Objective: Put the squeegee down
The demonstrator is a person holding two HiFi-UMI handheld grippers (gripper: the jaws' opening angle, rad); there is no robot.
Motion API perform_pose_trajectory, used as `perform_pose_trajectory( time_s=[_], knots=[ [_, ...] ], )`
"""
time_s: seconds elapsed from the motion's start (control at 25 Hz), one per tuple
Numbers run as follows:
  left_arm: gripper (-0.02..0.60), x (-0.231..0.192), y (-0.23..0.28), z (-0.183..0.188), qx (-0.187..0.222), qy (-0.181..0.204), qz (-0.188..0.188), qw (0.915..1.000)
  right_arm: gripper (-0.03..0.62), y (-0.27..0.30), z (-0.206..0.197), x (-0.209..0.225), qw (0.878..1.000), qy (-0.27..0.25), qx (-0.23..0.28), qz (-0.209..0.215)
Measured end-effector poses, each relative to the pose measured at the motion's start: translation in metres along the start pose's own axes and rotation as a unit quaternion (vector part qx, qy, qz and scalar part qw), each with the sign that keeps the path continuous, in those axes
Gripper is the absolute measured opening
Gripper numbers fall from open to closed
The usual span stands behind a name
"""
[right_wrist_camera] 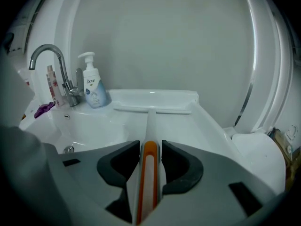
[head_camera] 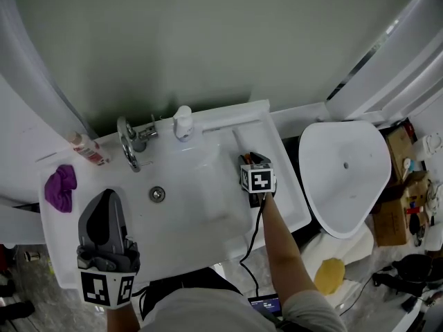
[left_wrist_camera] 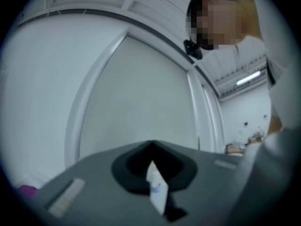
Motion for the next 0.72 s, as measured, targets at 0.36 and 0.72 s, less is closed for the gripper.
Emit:
perform_pose_trajectory(
  time_s=[0.36,0.72],
  knots=[
    [0.008,-0.003,-0.004,0.009,0.009,-0.006,-0.036,0.9993,0.074,-0.052,0.013,0.001,0.996,0.034,0.067,-0.039],
    [0.008,0.001,-0.011,0.021,0.02,-0.017,-0.092,0.9954,0.002,-0.131,0.014,-0.038,0.987,0.05,0.14,-0.068]
  ],
)
Point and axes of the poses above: the fingertips, and each gripper's own axes: y forward along the fingers, x to its right, z out of its top, the point moved 3 cm from there along -y, backward along the fingers, and after that the axes turned 8 degrees about -y, right-handed, at the moved point
